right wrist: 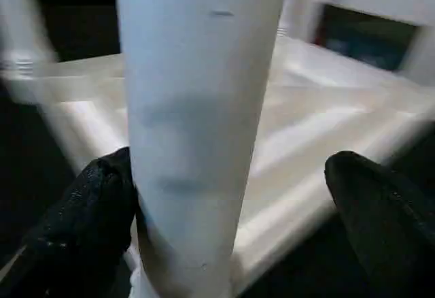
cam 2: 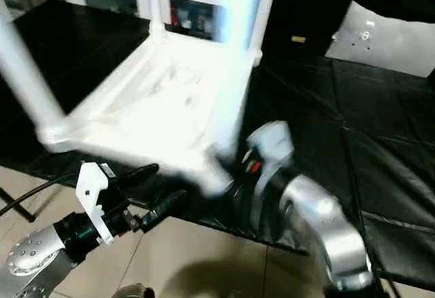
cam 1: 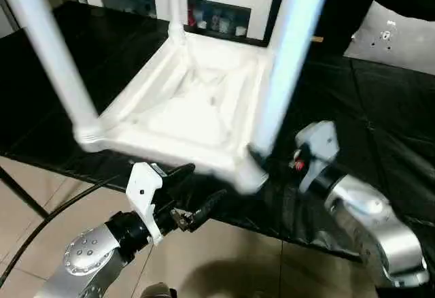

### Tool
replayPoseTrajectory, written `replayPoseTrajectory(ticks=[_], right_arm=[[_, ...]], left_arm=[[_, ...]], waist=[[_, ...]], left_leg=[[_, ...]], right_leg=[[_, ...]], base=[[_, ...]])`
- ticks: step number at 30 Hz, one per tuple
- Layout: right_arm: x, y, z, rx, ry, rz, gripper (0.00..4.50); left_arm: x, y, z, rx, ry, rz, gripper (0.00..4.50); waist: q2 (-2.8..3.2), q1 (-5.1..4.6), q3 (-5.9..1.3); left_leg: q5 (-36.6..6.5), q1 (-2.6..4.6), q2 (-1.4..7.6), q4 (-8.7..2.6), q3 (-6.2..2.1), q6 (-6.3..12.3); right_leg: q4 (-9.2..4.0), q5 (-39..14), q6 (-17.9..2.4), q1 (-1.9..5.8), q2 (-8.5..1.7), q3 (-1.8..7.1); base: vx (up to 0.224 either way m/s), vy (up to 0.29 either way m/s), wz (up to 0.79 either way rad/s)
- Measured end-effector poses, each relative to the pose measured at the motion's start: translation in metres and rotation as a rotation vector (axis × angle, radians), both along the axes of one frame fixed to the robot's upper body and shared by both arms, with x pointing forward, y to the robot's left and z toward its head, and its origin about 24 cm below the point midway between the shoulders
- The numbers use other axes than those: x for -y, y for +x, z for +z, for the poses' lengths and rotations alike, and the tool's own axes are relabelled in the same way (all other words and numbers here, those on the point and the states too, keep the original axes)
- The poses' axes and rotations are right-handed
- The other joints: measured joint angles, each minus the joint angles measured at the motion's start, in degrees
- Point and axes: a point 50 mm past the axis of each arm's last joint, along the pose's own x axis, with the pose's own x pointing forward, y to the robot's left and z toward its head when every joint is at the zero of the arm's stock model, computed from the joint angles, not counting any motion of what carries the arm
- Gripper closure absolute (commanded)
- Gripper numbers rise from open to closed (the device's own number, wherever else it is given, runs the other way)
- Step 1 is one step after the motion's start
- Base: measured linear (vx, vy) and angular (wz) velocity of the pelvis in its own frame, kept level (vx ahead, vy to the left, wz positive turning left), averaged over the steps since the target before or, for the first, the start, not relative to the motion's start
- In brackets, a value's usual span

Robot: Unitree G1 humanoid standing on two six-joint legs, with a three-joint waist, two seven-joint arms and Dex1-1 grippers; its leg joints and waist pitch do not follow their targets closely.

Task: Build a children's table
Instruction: Rotate table base

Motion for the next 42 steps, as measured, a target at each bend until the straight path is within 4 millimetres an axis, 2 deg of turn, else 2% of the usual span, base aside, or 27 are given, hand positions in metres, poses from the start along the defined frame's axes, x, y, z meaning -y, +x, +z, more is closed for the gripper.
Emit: replayPoseTrajectory(ticks=[3, 6, 9, 12, 17, 18, 19, 20, 21, 22, 23, 24, 25, 26, 27, 28, 29, 30, 31, 32, 33, 34, 35, 37, 40, 42], right_arm=[[0.008, 0.014, -0.003, 0.004, 0.002, -0.087, 0.0], [0.008, 0.014, -0.005, -0.003, 0.013, -0.083, 0.0], [0.0, 0.0, -0.007, -0.029, 0.071, -0.035, 0.0], [-0.002, -0.021, -0.014, -0.092, 0.109, -0.025, 0.0], [-0.005, -0.059, -0.022, -0.165, 0.139, -0.027, 0.0], [-0.006, -0.063, -0.023, -0.181, 0.159, -0.041, 0.0], [-0.007, -0.067, -0.023, -0.196, 0.178, -0.064, 0.0], [-0.006, -0.068, -0.022, -0.198, 0.185, -0.08, 0.0], [-0.002, -0.069, -0.021, -0.194, 0.185, -0.111, 0.0], [0.004, -0.071, -0.019, -0.185, 0.175, -0.154, 0.0], [0.008, -0.071, -0.018, -0.181, 0.169, -0.182, 0.0], [0.011, -0.072, -0.017, -0.177, 0.166, -0.198, 0.0], [0.011, -0.072, -0.015, -0.169, 0.167, -0.204, 0.0], [0.009, -0.073, -0.013, -0.163, 0.17, -0.192, 0.0], [0.007, -0.073, -0.012, -0.157, 0.18, -0.186, 0.0], [0.006, -0.072, -0.01, -0.152, 0.2, -0.186, 0.0], [0.005, -0.072, -0.01, -0.149, 0.208, -0.194, 0.0], [0.005, -0.071, -0.008, -0.142, 0.21, -0.198, 0.0], [0.004, -0.068, -0.005, -0.124, 0.214, -0.202, 0.0], [0.005, -0.064, -0.002, -0.11, 0.212, -0.214, 0.0], [0.005, -0.059, 0.002, -0.096, 0.211, -0.22, 0.0], [0.009, -0.055, 0.005, -0.084, 0.201, -0.239, 0.0], [0.011, -0.054, 0.003, -0.105, 0.193, -0.248, 0.0], [0.014, -0.054, -0.005, -0.158, 0.172, -0.245, 0.0], [0.009, -0.052, -0.009, -0.179, 0.159, -0.204, 0.0], [0.004, -0.052, -0.009, -0.178, 0.157, -0.178, 0.0]], left_arm=[[-0.001, 0.002, -0.001, 0.003, 0.022, 0.022, 0.0], [-0.002, 0.003, -0.001, 0.009, 0.038, 0.045, 0.0], [-0.002, 0.007, 0.002, 0.027, 0.04, 0.084, 0.0], [-0.004, 0.01, 0.001, 0.033, 0.041, 0.16, 0.0], [-0.004, 0.013, -0.006, 0.019, 0.059, 0.257, 0.0], [-0.004, 0.014, -0.006, 0.016, 0.057, 0.278, 0.0], [-0.003, 0.017, -0.008, 0.007, 0.048, 0.304, 0.0], [-0.003, 0.019, -0.008, 0.008, 0.055, 0.315, 0.0], [-0.002, 0.021, -0.007, 0.014, 0.06, 0.323, 0.0], [-0.001, 0.025, -0.006, 0.022, 0.056, 0.344, 0.0], [0.0, 0.027, -0.005, 0.027, 0.058, 0.355, 0.0], [0.001, 0.029, -0.005, 0.035, 0.07, 0.362, 0.0], [-0.001, 0.03, -0.005, 0.041, 0.089, 0.384, 0.0], [-0.003, 0.031, -0.004, 0.049, 0.099, 0.395, 0.0], [-0.004, 0.032, -0.004, 0.049, 0.1, 0.409, 0.0], [-0.007, 0.031, -0.005, 0.044, 0.101, 0.43, 0.0], [-0.009, 0.031, -0.006, 0.038, 0.097, 0.444, 0.0], [-0.009, 0.03, -0.007, 0.032, 0.093, 0.452, 0.0], [-0.01, 0.028, -0.008, 0.028, 0.1, 0.454, 0.0], [-0.009, 0.026, -0.009, 0.025, 0.103, 0.453, 0.0], [-0.01, 0.023, -0.007, 0.03, 0.103, 0.457, 0.0], [-0.008, 0.022, -0.009, 0.021, 0.101, 0.46, 0.0], [-0.005, 0.02, -0.012, 0.008, 0.096, 0.452, 0.0], [-0.004, 0.016, -0.011, 0.007, 0.093, 0.448, 0.0], [-0.004, 0.017, -0.01, 0.019, 0.096, 0.462, 0.0], [-0.004, 0.017, -0.01, 0.021, 0.101, 0.465, 0.0]], waist=[[0.06, -0.27, -0.01], [0.05, -0.4, -0.01], [0.04, -0.42, -0.02], [0.03, -0.31, -0.03], [0.06, -0.65, -0.02], [0.09, -0.65, 0.02], [-0.11, 0.15, 0.06], [-0.04, 0.42, 0.02], [0.11, 0.63, 0.04], [0.14, 1.11, 0.05], [0.07, 1.41, 0.13], [0.45, 1.51, 0.09], [1.12, 0.47, -0.21], [1.28, -0.37, -0.35], [1.45, -0.98, -0.24], [1.57, -1.55, -0.31], [1.93, -1.4, -0.52], [2.06, -1.2, -0.74], [2.16, -1.67, -0.83], [1.57, -1.77, -1.03], [0.22, -1.87, -1.32], [-0.18, -1.33, -1.31], [-0.13, -1.0, -1.26], [-0.09, -0.4, -0.87], [0.26, -0.28, -0.5], [0.25, -0.4, -0.38]], left_leg=[[0.0, -0.03, 0.0, 0.0, 0.02, 0.0], [0.0, -0.08, 0.03, -0.01, 0.03, 0.0], [0.0, -0.3, 0.05, -0.04, 0.03, 0.04], [-0.1, -0.69, 0.05, -0.04, 0.03, 0.14], [-0.1, -0.69, 0.05, -0.07, 0.09, 0.23], [-0.2, -0.48, 0.11, 0.0, 0.55, 0.2], [-0.6, 0.24, 0.7, 0.22, 2.01, 0.03], [-1.0, 0.4, 0.72, 0.52, 2.28, 0.07], [-1.5, 0.48, 0.58, 0.94, 2.36, 0.22], [-2.4, 0.43, -0.1, 1.83, 2.15, 0.58], [-3.3, 0.24, -0.93, 2.81, 1.56, 0.94], [-4.0, 0.24, -1.78, 3.53, 0.61, 1.42], [-4.4, 0.66, -2.09, 3.86, 0.82, 1.67], [-4.5, 0.53, -2.07, 3.81, 1.23, 1.83], [-4.6, 0.52, -1.74, 3.81, 2.24, 2.1], [-4.7, 0.54, -0.96, 3.79, 2.76, 2.27], [-4.6, 0.49, 0.2, 3.62, 3.37, 2.43], [-4.3, 0.4, 1.19, 3.22, 3.89, 2.18], [-3.5, -0.09, 1.44, 2.47, 3.31, 2.39], [-3.0, -0.31, 1.36, 2.02, 3.48, 2.73], [-2.8, -0.91, 0.75, 2.17, 3.9, 2.47], [-2.4, -1.54, 0.4, 1.89, 3.11, 1.76], [-2.2, -1.46, -0.21, 1.3, 2.3, 1.56], [-1.6, -0.76, -0.65, 0.23, 1.68, 0.95], [-1.4, -0.47, -0.51, 0.17, 1.21, 0.65], [-1.4, -0.5, -0.52, 0.17, 1.16, 0.62]], right_leg=[[0.0, 0.1, 0.0, -0.05, -0.03, -0.02], [0.0, 0.1, 0.0, -0.1, 0.0, -0.03], [-0.06, 0.1, -0.2, -0.25, 0.01, -0.05], [-0.28, 0.1, -0.2, -0.45, 0.01, -0.1], [-0.6, 0.3, 0.0, -0.37, -0.01, -0.06], [-0.64, 0.3, 0.1, -0.67, 0.08, 0.26], [-0.58, 0.4, 0.6, -1.14, 0.92, 2.2], [-0.57, 0.6, 0.9, -0.85, 1.49, 3.48], [-0.59, 0.8, 1.1, -1.03, 1.95, 4.76], [-0.58, 1.1, 1.7, -1.23, 2.36, 6.58], [-0.65, 1.4, 2.2, -1.22, 2.72, 8.09], [-0.77, 1.6, 2.8, -1.21, 3.21, 9.25], [-1.53, 1.6, 3.1, -1.5, 3.6, 10.12], [-1.79, 1.2, 2.5, -1.73, 3.5, 9.52], [-1.44, 0.7, 1.7, -2.37, 2.78, 7.83], [-0.34, 0.4, 1.2, -2.6, 1.94, 4.02], [1.13, 0.5, 1.0, -2.92, 1.75, 0.97], [2.67, 0.6, 0.9, -3.48, 1.94, -1.3], [3.72, 0.5, 0.9, -2.84, 1.5, -3.26], [2.09, 0.8, 0.0, -1.61, 1.06, -2.98], [-0.8, -0.8, 0.1, -0.27, 0.07, -2.13], [0.0, -0.6, -0.8, -0.93, 0.13, -2.07], [0.13, -0.7, -0.6, -0.99, 0.11, -2.07], [0.18, -0.8, -0.9, -0.67, 0.27, -2.02], [0.15, -0.8, -1.0, -0.58, 0.65, -2.09], [0.04, -0.7, -1.1, -0.57, 0.69, -2.09]], base=[[0.0, 0.0, 0.0], [0.0, 0.0, 0.0], [0.0, 0.0, 0.0], [0.0, 0.0, 0.0], [0.0, 0.0, 0.0], [-0.054, 0.009, -0.02], [-0.059, 0.029, -0.43], [-0.059, 0.029, -0.43], [-0.001, 0.059, -0.67], [0.001, 0.112, -0.56], [0.001, 0.112, -0.56], [-0.02, 0.172, -0.71], [-0.046, 0.18, -0.6], [-0.046, 0.18, -0.6], [-0.051, 0.176, -0.44], [-0.035, 0.108, -0.4], [-0.035, 0.108, -0.4], [-0.041, 0.019, -0.47], [-0.041, -0.025, -0.26], [-0.041, -0.025, -0.26], [-0.05, -0.086, -0.04], [-0.091, -0.125, -0.14], [-0.091, -0.125, -0.14], [-0.073, -0.112, 0.0], [-0.034, -0.054, 0.01], [0.0, 0.0, 0.0]])
